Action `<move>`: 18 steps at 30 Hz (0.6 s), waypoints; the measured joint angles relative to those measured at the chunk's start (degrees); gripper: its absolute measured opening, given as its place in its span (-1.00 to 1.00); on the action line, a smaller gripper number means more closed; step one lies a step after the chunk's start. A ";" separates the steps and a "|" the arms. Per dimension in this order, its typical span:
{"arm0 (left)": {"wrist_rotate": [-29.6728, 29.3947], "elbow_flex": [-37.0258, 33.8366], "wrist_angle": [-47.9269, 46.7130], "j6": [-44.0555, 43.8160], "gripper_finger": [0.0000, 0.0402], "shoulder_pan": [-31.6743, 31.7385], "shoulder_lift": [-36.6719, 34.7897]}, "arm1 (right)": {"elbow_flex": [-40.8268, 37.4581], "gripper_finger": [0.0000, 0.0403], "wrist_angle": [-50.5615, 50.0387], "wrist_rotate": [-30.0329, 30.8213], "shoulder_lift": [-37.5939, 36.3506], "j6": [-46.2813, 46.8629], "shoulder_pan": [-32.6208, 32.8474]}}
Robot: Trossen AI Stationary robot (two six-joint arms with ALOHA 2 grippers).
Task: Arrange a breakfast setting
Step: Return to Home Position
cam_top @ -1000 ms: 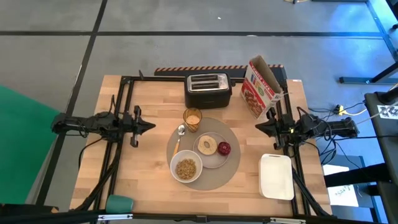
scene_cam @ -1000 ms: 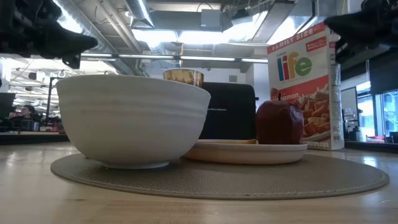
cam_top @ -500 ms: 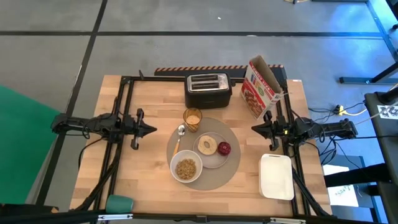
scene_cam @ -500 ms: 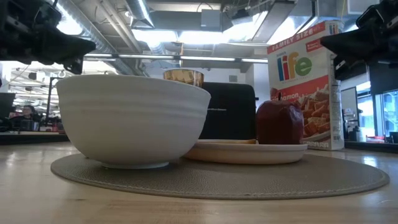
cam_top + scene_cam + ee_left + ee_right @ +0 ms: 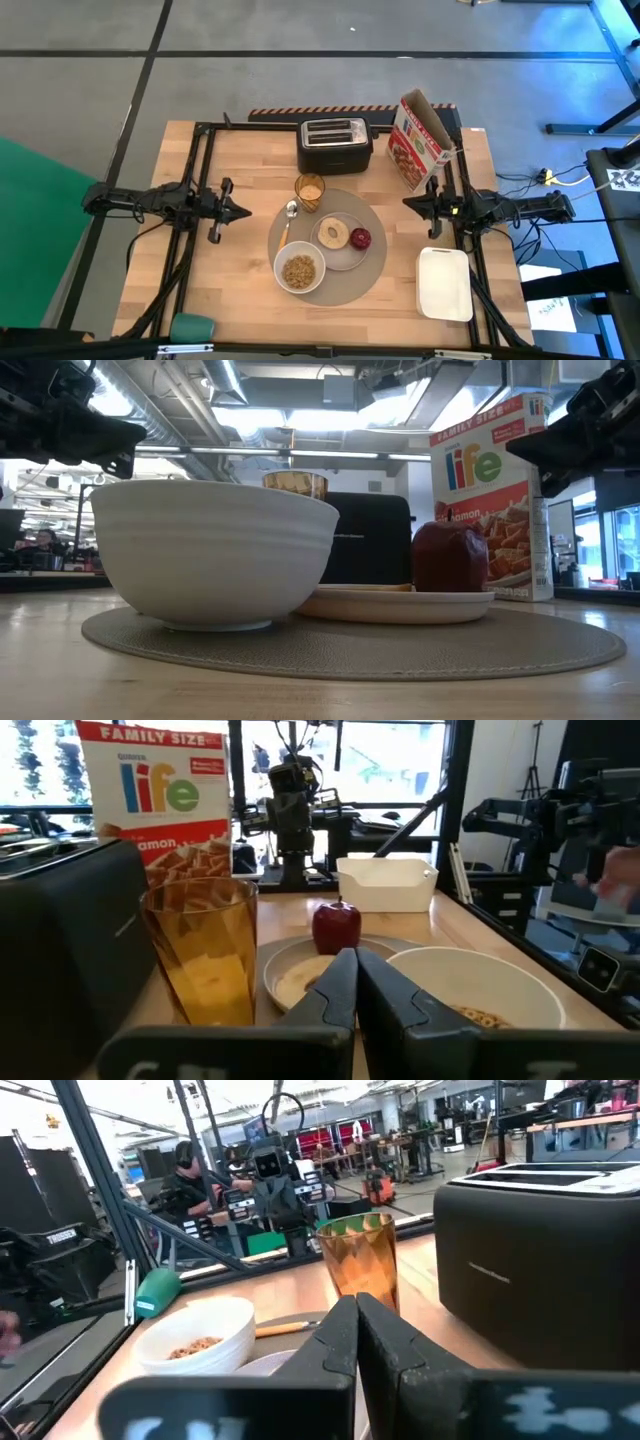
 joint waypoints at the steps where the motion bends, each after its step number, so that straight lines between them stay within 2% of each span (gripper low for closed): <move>1: -0.03 0.00 0.00 0.00 -1.00 0.00 0.00 | 0.02 -1.00 -0.27 -0.03 0.00 -0.01 0.00; 18: -0.18 0.00 -0.09 -0.07 -1.00 0.00 0.00 | 0.04 -1.00 -0.57 -0.07 0.00 -0.01 0.00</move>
